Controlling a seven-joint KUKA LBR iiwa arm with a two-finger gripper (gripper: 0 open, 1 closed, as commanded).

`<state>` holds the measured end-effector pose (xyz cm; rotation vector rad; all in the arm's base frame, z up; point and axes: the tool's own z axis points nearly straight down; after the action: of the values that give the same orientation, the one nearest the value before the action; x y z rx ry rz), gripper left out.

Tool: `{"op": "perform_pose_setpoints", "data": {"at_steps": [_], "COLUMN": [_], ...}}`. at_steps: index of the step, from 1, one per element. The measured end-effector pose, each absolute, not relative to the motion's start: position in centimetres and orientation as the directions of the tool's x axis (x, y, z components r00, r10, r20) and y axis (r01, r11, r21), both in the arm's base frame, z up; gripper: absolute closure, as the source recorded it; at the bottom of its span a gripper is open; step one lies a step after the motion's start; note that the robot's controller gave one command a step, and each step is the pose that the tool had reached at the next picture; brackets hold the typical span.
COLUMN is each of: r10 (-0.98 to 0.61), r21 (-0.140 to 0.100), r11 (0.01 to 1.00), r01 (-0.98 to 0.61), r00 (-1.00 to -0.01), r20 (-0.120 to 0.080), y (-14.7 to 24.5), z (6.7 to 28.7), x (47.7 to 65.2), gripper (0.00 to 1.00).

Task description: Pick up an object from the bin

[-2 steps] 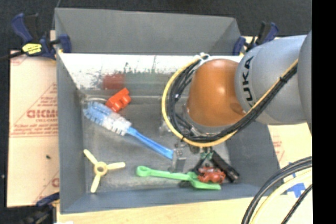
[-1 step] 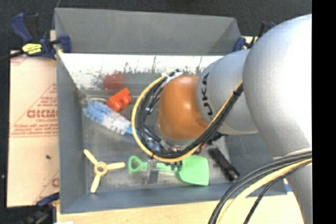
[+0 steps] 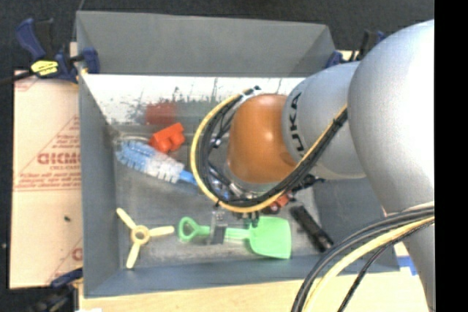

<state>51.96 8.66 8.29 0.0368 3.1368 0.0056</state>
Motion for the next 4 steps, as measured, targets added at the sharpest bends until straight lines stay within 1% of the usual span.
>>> {"op": "perform_pose_setpoints", "data": {"at_steps": [1,2,3,4], "r10": [-0.175,0.251,0.31,0.31], "r21": [0.003,0.007,0.006,0.005], "r11": [0.985,0.968,0.951,0.951], "r01": [-0.175,0.251,0.31,0.31], "r00": [-0.985,-0.968,-0.951,-0.951], "r20": [-0.002,-0.01,-0.013,-0.013], "y": [6.5,6.4,6.4,6.4], "z": [9.3,9.3,9.3,9.3], "x": [51.0,53.2,54.0,54.0], "gripper": [0.0,0.0,1.0,1.0]}}
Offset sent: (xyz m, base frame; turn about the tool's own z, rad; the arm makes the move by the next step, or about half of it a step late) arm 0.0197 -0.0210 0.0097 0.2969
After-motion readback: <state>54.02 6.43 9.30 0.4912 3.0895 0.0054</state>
